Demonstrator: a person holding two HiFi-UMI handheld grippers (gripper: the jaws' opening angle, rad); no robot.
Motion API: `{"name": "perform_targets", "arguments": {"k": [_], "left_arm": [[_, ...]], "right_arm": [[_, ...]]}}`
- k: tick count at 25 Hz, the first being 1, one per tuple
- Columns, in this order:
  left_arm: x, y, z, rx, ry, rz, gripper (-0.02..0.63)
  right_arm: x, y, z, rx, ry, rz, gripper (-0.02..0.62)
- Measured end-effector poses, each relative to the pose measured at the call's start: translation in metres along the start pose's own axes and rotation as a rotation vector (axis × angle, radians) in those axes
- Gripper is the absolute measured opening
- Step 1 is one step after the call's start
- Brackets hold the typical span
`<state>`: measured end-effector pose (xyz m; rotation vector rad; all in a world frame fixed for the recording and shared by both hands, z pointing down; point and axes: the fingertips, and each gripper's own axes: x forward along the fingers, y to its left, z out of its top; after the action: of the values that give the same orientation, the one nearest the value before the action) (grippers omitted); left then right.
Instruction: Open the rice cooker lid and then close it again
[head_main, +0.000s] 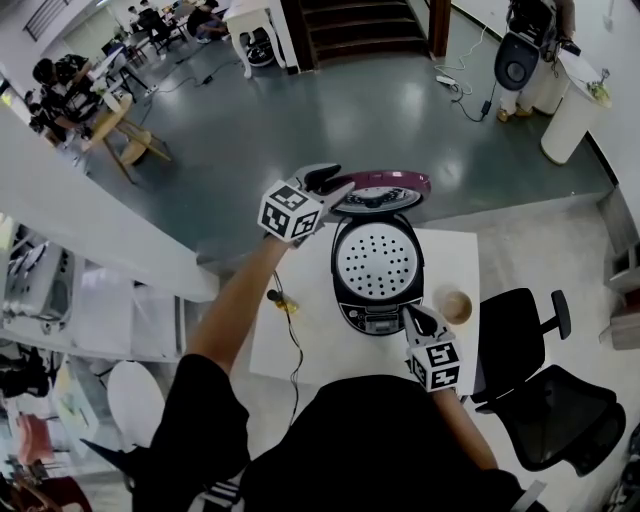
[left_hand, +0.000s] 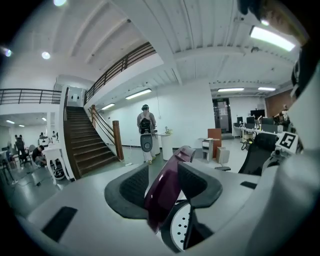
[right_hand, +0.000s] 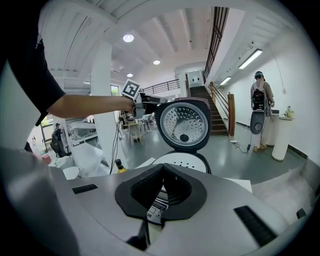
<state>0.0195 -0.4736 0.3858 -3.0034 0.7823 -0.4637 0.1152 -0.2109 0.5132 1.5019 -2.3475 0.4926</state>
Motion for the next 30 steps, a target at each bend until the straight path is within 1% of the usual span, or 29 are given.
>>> {"name": "perform_targets", "arguments": {"k": [1, 2, 3, 7, 13, 18, 21, 25, 28, 30], "left_arm": [[0.0, -0.004, 0.0, 0.025, 0.009, -0.006, 0.169], [0.0, -0.009, -0.001, 0.047, 0.02, -0.016, 0.14], [-0.001, -0.014, -0.002, 0.062, 0.033, -0.027, 0.135], [-0.008, -0.025, -0.007, 0.074, 0.085, -0.066, 0.126], [-0.014, -0.043, -0.015, 0.125, 0.151, -0.091, 0.121], [-0.018, -0.058, -0.02, 0.184, 0.171, -0.133, 0.112], [-0.02, -0.068, -0.028, 0.199, 0.197, -0.151, 0.104], [-0.027, -0.081, -0.038, 0.216, 0.251, -0.163, 0.1], [-0.03, -0.091, -0.045, 0.21, 0.271, -0.187, 0.098], [-0.032, -0.097, -0.051, 0.199, 0.277, -0.216, 0.089]], "right_arm": [[-0.001, 0.0, 0.001, 0.002, -0.003, 0.002, 0.0], [-0.003, 0.001, 0.001, 0.006, -0.005, 0.005, 0.0], [-0.004, 0.002, 0.001, 0.01, -0.005, 0.009, 0.0], [-0.005, 0.007, -0.003, 0.023, -0.005, 0.032, 0.0], [-0.008, 0.019, -0.009, 0.027, 0.005, 0.068, 0.0], [-0.014, 0.02, -0.005, 0.045, -0.024, 0.078, 0.0], [-0.015, 0.02, -0.007, 0.048, -0.025, 0.076, 0.0], [-0.018, 0.029, -0.011, 0.04, -0.016, 0.094, 0.0], [-0.022, 0.031, -0.014, 0.036, -0.007, 0.1, 0.0], [-0.023, 0.031, -0.016, 0.063, -0.011, 0.113, 0.0]]}}
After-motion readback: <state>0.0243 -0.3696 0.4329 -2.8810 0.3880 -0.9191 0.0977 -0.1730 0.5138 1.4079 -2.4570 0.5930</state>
